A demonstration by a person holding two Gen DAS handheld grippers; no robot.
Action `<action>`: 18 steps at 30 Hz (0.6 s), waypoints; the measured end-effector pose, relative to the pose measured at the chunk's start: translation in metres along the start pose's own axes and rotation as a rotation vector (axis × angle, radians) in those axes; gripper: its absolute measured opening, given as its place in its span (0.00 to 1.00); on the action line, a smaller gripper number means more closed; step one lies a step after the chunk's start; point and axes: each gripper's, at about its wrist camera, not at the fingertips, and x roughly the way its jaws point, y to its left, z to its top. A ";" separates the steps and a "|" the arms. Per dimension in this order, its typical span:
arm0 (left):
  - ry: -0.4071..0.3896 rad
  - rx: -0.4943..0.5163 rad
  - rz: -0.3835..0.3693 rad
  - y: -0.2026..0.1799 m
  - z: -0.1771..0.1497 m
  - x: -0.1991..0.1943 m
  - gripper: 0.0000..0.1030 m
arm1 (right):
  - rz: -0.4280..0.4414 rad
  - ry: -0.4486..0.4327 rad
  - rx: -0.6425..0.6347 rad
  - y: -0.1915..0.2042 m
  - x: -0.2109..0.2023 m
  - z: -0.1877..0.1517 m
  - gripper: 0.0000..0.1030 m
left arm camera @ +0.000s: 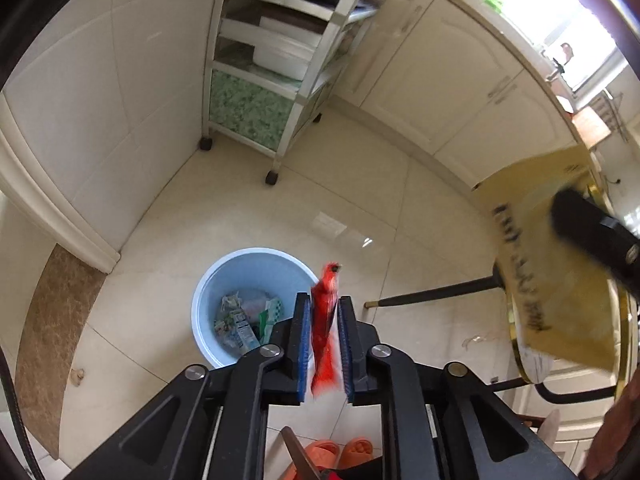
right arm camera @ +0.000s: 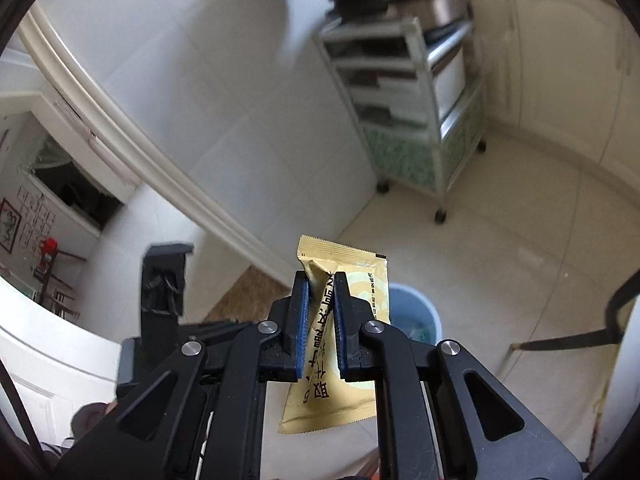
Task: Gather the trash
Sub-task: 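Open both tools over the blue bin, then move both tools back to the table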
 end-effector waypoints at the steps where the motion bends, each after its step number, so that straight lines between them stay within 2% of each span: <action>1: 0.008 -0.012 0.003 0.004 0.002 0.002 0.14 | -0.002 0.008 -0.001 0.001 0.007 -0.002 0.11; 3: 0.019 -0.026 0.021 -0.002 0.009 0.006 0.19 | 0.000 0.032 0.006 0.002 0.021 -0.003 0.11; 5: 0.024 -0.052 0.078 -0.002 0.015 0.008 0.36 | 0.008 0.050 0.011 0.002 0.029 -0.007 0.11; 7: 0.018 -0.079 0.109 -0.006 0.022 0.011 0.46 | 0.020 0.065 0.015 0.003 0.039 -0.008 0.12; 10: -0.003 -0.103 0.145 -0.008 0.025 0.000 0.46 | 0.026 0.072 0.015 0.004 0.050 -0.006 0.23; 14: -0.035 -0.121 0.163 -0.023 0.013 -0.017 0.48 | 0.027 0.051 0.008 0.009 0.047 -0.004 0.31; 16: -0.057 -0.121 0.165 -0.028 0.010 -0.026 0.48 | 0.012 0.033 0.006 0.010 0.040 -0.004 0.35; 18: -0.072 -0.109 0.161 -0.033 -0.001 -0.038 0.48 | -0.022 0.001 0.004 0.011 0.024 -0.005 0.43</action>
